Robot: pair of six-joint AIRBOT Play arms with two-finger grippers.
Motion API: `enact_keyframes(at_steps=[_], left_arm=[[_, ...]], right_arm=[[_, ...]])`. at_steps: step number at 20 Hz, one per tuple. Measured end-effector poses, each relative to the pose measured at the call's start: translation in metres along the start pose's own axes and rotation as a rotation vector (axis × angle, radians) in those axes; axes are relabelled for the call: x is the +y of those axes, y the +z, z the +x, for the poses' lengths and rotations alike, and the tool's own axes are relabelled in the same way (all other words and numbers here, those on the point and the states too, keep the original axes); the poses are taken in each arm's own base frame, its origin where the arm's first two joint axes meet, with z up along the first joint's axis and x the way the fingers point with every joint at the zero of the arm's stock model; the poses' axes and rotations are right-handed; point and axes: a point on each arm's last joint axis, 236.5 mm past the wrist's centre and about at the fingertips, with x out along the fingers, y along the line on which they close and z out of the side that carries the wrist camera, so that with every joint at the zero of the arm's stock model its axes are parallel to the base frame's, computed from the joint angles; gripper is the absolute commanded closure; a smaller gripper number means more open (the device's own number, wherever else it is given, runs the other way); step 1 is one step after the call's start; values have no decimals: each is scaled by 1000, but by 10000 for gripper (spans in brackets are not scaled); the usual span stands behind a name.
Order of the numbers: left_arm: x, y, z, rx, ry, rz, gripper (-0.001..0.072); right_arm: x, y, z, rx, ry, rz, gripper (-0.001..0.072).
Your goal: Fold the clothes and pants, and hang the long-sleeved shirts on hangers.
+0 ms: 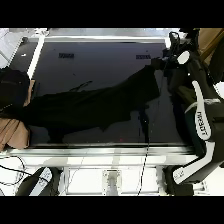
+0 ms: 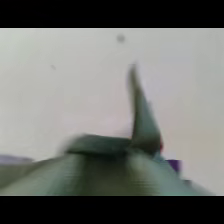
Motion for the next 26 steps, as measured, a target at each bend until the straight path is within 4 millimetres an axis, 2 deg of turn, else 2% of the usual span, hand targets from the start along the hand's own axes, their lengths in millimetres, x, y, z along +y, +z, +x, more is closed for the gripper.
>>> enact_keyframes(at_steps=[3,5,7,10,14,16,18,21,23,26], left_arm=[[0,1,0,-5,1,-2,688],[0,1,0,-5,1,-3,688],[0,2,0,-6,1,-5,688],[0,0,0,-1,1,-4,688],[1,-2,0,9,3,-4,688],[1,-3,0,13,3,-4,688],[1,-3,0,13,3,-3,688],[1,-3,0,15,3,-3,688],[1,-4,0,15,3,0,688],[1,-4,0,15,4,4,688]], right_arm=[[2,-6,9,42,22,50,253],[7,-30,5,151,45,15,261],[20,-68,-6,317,106,-32,261],[51,-126,-18,520,254,-21,258],[106,-209,-15,714,423,11,256],[132,-241,-10,756,469,2,256],[152,-256,-3,748,487,-14,256],[167,-263,7,714,492,-26,256],[168,-263,10,699,488,-25,257],[158,-249,5,688,492,-13,259]])
